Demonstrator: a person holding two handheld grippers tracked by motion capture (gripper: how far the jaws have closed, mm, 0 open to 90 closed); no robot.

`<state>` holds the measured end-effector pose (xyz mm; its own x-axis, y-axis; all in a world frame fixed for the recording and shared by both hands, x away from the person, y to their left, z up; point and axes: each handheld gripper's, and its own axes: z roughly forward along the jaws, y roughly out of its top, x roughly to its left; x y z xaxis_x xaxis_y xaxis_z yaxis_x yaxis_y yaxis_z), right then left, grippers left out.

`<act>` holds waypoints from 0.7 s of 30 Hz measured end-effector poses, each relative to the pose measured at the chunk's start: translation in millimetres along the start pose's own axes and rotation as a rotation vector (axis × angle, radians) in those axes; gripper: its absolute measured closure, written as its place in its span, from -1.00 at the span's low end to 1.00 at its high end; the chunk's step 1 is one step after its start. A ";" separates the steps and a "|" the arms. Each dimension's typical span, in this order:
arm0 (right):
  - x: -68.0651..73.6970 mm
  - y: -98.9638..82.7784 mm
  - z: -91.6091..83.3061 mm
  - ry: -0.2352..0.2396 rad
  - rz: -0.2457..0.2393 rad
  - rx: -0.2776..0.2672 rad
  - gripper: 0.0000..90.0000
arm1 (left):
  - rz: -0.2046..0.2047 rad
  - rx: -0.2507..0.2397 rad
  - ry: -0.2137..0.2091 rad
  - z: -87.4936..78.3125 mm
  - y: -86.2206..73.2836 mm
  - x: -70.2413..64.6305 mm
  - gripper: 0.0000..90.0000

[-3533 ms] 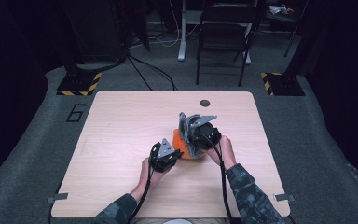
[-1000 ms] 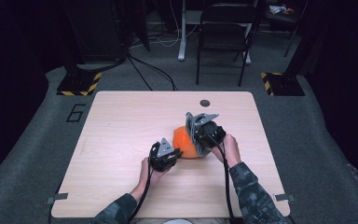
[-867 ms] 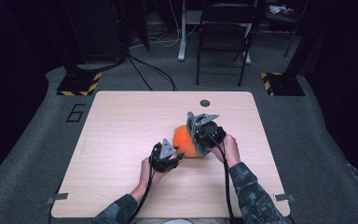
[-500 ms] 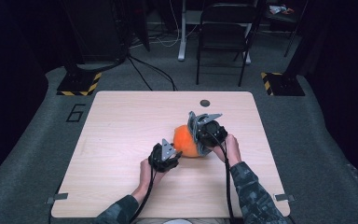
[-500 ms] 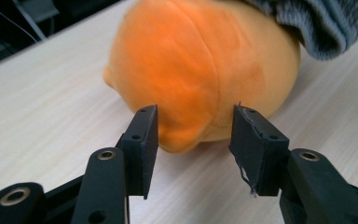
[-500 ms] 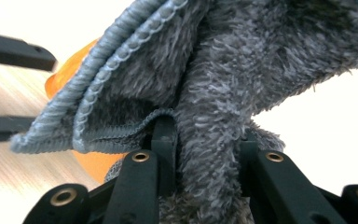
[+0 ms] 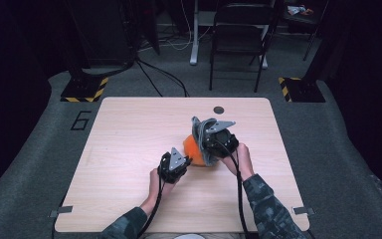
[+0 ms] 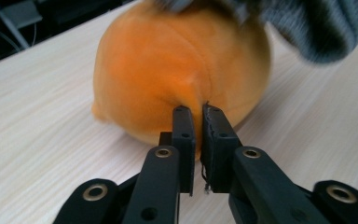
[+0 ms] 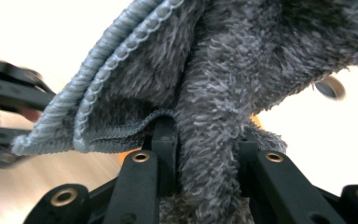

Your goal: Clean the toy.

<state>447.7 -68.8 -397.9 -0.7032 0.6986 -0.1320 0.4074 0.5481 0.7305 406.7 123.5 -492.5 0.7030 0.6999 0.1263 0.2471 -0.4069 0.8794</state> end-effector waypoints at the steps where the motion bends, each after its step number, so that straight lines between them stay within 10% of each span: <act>1: 4.2 1.7 0.3 0.009 -0.017 -0.001 0.56 | 0.015 0.004 -0.012 -1.3 2.2 -2.1 0.88; 7: 10.2 -0.8 12.0 0.004 -0.020 0.033 0.56 | 0.033 0.023 -0.010 1.2 0.9 -3.3 0.88; 21: -30.3 -21.8 20.9 -0.058 0.080 0.146 0.56 | 0.010 0.038 -0.015 2.3 -1.8 2.6 0.88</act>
<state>472.3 -92.3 -423.8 -0.6322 0.7656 -0.1186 0.5439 0.5476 0.6359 409.6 124.6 -494.8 0.7152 0.6870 0.1283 0.2645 -0.4360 0.8602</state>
